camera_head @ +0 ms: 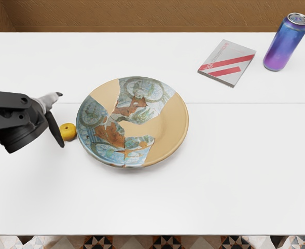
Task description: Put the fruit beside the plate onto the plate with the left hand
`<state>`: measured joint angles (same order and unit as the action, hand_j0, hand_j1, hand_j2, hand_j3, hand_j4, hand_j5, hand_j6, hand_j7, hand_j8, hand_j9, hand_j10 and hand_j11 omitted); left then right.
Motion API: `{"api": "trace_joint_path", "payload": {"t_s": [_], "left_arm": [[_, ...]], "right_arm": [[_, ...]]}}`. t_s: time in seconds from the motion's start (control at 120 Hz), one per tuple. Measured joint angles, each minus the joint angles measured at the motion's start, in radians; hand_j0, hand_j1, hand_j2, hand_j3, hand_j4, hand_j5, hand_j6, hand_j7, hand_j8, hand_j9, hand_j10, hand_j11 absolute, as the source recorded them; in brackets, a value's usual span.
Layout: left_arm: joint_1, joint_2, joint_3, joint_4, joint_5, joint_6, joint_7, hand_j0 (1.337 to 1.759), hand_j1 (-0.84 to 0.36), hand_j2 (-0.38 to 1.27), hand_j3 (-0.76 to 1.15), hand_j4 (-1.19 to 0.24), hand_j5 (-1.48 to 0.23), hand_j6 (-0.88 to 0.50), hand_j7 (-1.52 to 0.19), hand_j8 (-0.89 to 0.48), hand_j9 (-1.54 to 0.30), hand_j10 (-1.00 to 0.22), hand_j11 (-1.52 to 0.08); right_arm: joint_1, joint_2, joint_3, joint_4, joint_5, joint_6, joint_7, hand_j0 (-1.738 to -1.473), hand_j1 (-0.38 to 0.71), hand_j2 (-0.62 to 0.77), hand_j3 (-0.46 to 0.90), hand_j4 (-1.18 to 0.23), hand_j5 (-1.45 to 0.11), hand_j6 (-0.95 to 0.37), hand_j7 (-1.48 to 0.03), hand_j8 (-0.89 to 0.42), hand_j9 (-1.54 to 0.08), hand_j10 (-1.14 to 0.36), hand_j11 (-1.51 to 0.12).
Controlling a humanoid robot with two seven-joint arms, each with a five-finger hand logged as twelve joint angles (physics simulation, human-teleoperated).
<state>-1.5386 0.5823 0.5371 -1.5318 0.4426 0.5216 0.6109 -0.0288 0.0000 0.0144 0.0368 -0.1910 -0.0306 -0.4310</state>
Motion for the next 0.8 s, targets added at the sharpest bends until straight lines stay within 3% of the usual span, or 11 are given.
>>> {"api": "trace_joint_path", "payload": {"t_s": [0.8], "left_arm": [[0.009,-0.052,0.045,-0.012,-0.025,0.089,0.0,1.658,0.17,0.03,0.0,-0.15,-0.2,-0.16,-0.2,-0.16,-0.2,-0.15,-0.2]], "right_arm": [[0.0,0.0,0.0,0.0,0.0,0.0,0.0,-1.658,-0.35,0.0,0.0,0.0,0.0,0.0,0.0,0.0,0.0,0.0,0.0]]}}
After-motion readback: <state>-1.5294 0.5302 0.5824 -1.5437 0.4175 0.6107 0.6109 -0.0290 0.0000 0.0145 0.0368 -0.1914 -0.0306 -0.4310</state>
